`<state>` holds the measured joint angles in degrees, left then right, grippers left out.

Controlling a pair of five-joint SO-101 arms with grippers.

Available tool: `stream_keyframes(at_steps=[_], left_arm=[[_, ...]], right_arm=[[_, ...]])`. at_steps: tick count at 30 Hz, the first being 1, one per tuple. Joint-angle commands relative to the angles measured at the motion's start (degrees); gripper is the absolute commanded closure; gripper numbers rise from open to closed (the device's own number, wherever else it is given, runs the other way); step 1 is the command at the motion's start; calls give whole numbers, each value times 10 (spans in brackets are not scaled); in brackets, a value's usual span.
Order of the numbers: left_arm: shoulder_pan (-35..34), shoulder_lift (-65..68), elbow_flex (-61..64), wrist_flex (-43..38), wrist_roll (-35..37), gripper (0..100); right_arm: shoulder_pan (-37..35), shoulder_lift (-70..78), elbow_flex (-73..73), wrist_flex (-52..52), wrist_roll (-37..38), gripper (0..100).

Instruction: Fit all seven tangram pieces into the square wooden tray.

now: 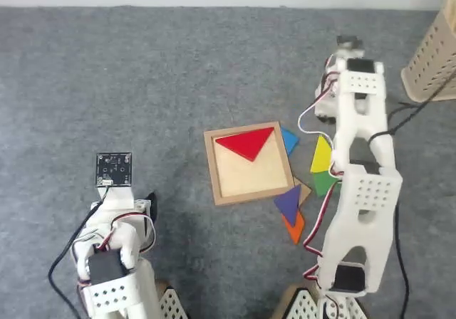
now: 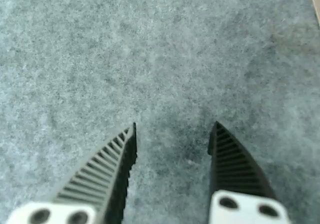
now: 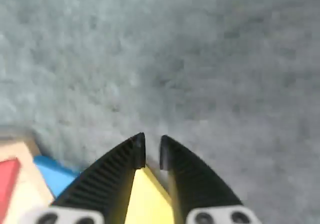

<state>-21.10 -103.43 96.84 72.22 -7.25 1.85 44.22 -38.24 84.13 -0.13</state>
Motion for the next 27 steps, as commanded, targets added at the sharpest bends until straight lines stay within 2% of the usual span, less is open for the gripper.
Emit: stream_keyframes(at_steps=[1,4,7,17,23,27], left_arm=[[-3,-9,-2,2,5,775],[-3,-9,-2,2,5,775],[-3,-9,-2,2,5,775],[-3,-9,-2,2,5,775],[-3,-9,-2,2,5,775],[-3,-9,-2,2,5,775]], right_arm=[[4,-87,-47,80,48,890],[1,-125,-22,125,102,886],[5,-160,47,113,136,887],[-17,-362,474,-138,205,887],[-17,-370,593,-237,216,883],[-15,-352,632,-251,217,887]])
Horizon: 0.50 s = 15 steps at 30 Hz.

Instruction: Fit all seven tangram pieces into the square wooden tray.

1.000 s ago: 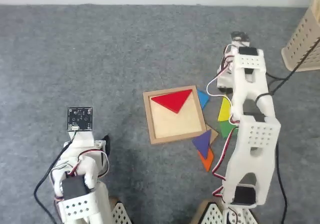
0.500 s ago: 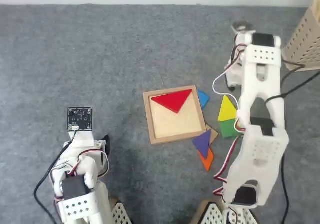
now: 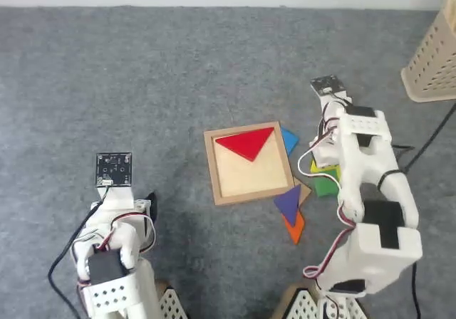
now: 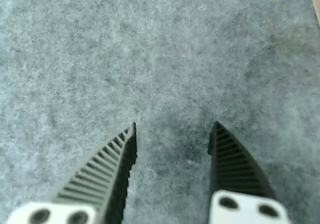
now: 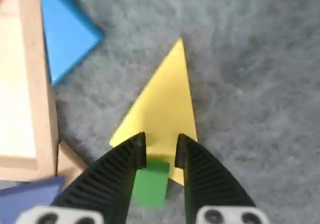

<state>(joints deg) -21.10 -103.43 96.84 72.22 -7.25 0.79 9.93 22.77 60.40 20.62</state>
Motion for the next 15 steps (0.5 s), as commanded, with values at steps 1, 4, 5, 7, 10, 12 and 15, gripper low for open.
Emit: stream_keyframes(at_steps=[1,4,5,7,10,12,15], left_arm=[[-3,-9,-2,2,5,775],[-3,-9,-2,2,5,775],[-3,-9,-2,2,5,775],[-3,-9,-2,2,5,775],[-3,-9,-2,2,5,775],[-3,-9,-2,2,5,775],[-3,-9,-2,2,5,775]], right_arm=[[-2,-10,30,-14,10,887],[2,-36,62,-15,10,887],[0,-51,76,-15,16,887],[-2,-87,108,-16,28,887],[0,-144,148,-17,33,887],[0,-170,158,-14,33,887],[0,-193,157,-13,32,883]])
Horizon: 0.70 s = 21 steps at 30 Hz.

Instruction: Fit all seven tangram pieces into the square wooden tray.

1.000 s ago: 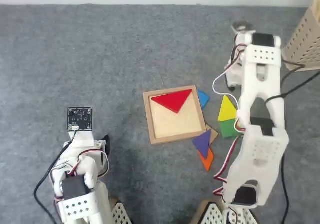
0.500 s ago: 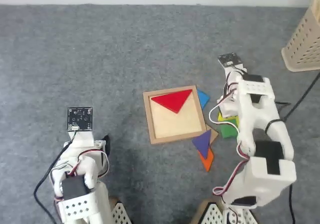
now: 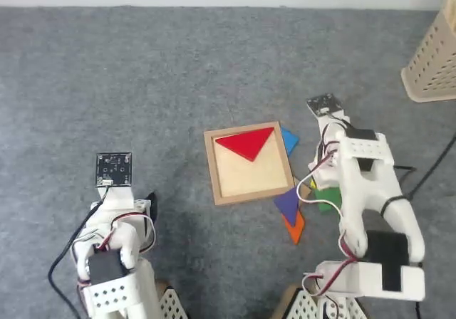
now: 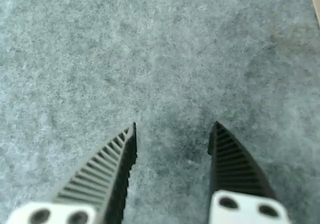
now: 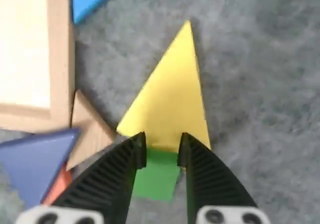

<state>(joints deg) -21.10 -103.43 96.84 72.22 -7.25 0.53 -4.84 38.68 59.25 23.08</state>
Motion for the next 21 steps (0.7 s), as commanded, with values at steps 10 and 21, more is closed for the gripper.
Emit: stream_keyframes(at_steps=[10,21], left_arm=[[-3,-9,-2,2,5,775],[-3,-9,-2,2,5,775]], right_arm=[[-87,-65,0,36,59,850],[-70,-58,-1,34,91,619]])
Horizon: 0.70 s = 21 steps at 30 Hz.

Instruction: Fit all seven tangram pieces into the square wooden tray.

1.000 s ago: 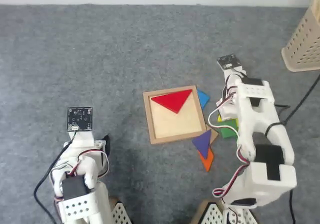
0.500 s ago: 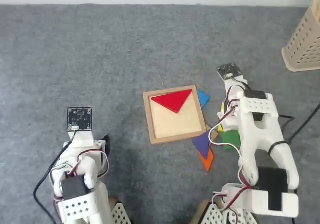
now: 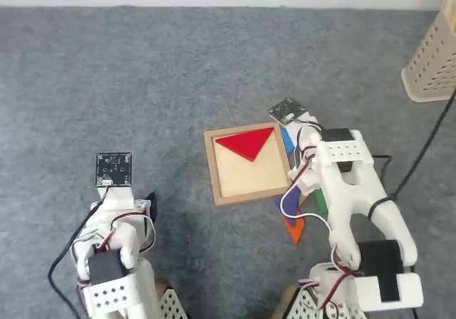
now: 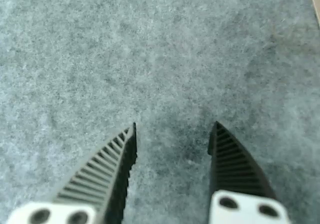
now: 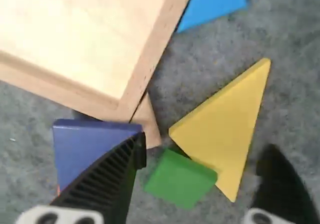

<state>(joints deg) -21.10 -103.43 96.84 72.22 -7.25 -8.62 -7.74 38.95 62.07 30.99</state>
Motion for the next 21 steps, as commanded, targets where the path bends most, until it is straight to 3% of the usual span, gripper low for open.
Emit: stream_keyframes(at_steps=[1,9,16,21], left_arm=[[-3,-9,-2,2,5,775],[-3,-9,-2,2,5,775],[-3,-9,-2,2,5,775],[-3,-9,-2,2,5,775]], right_arm=[[24,-28,-3,6,11,619],[45,66,-9,-69,12,619],[51,129,-63,-67,6,619],[53,145,-86,-65,-54,622]])
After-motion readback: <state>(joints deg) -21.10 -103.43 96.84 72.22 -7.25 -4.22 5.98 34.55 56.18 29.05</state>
